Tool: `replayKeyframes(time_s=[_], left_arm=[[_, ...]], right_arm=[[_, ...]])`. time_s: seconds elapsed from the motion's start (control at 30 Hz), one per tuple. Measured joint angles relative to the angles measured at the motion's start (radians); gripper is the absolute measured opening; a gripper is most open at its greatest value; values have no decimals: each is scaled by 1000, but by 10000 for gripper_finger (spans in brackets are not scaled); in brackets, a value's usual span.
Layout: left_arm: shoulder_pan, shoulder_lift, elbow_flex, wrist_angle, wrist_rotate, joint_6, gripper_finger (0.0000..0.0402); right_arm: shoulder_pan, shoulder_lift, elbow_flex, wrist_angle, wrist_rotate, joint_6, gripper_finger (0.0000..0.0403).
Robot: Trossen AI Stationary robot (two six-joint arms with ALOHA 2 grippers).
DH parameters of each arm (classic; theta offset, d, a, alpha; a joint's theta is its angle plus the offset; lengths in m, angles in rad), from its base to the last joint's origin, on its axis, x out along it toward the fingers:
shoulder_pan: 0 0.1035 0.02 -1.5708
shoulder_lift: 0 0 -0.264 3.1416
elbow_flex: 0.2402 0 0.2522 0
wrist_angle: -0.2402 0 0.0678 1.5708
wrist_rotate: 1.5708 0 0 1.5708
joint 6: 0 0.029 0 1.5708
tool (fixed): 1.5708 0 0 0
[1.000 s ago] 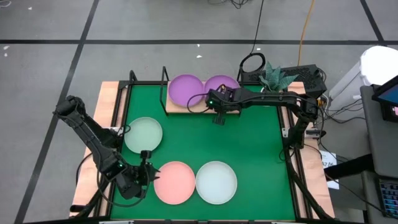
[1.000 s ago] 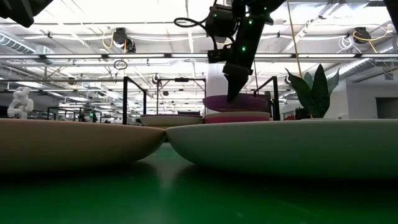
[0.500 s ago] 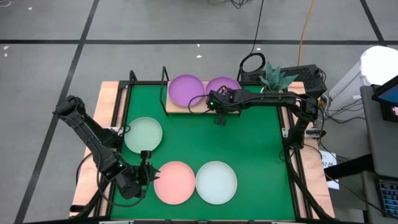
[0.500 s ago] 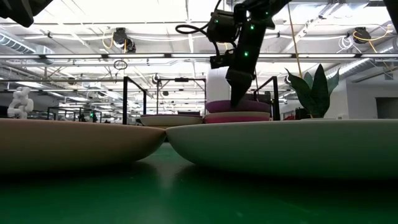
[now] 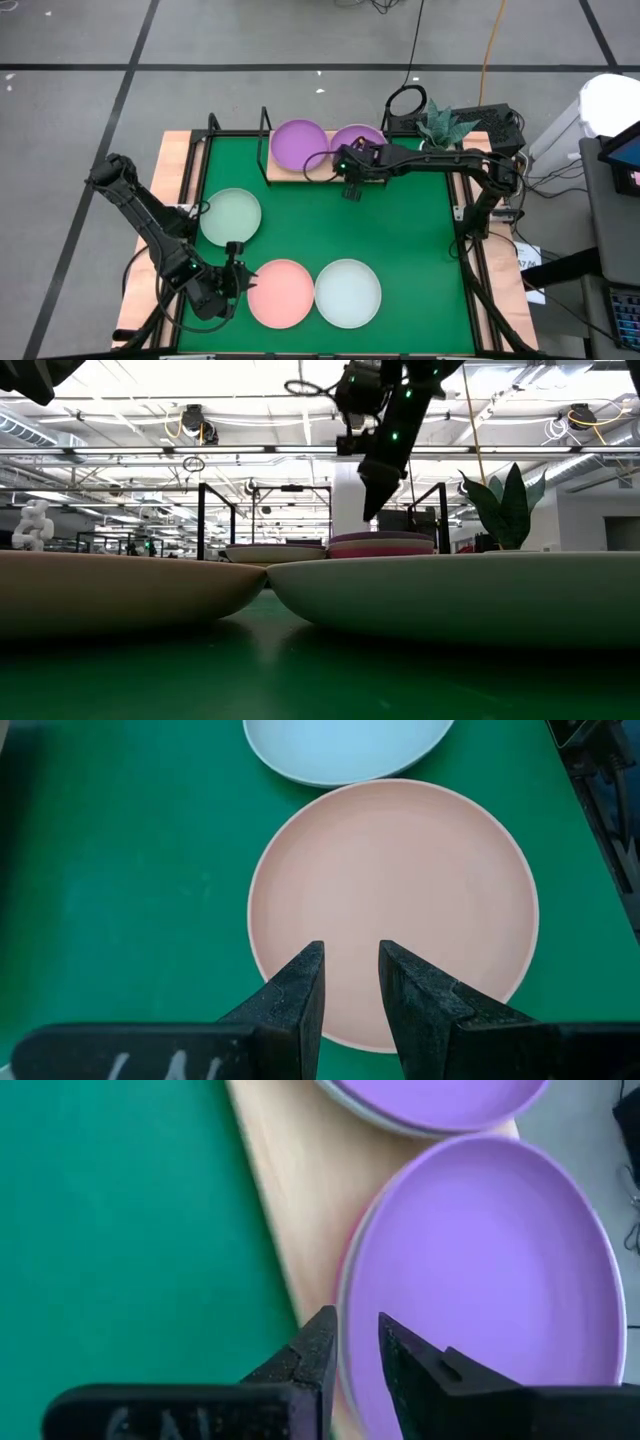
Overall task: Place and stack plates onto a shelf
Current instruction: Stack the light green plate on top of the purple plate on the shelf
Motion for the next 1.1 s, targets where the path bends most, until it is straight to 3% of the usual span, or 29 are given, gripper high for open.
replayKeyframes(time_s=[0.2, 0.47, 0.9, 1.0, 1.1], left_arm=[[0, 0, 0, -34, -8, -42, 104], [0, 0, -13, -229, -9, -192, 104], [88, 0, -224, -236, 46, -217, 105], [130, 0, -264, -235, 52, -220, 122], [156, 0, -291, -237, 60, -224, 163]], right_arm=[[84, -79, 0, -2, -5, 65, 66], [262, -135, 0, 23, -6, 101, 66], [375, -134, 0, 50, -3, 53, 66], [375, -134, 0, 49, -2, 59, 66], [375, -134, 0, 40, -2, 62, 66]])
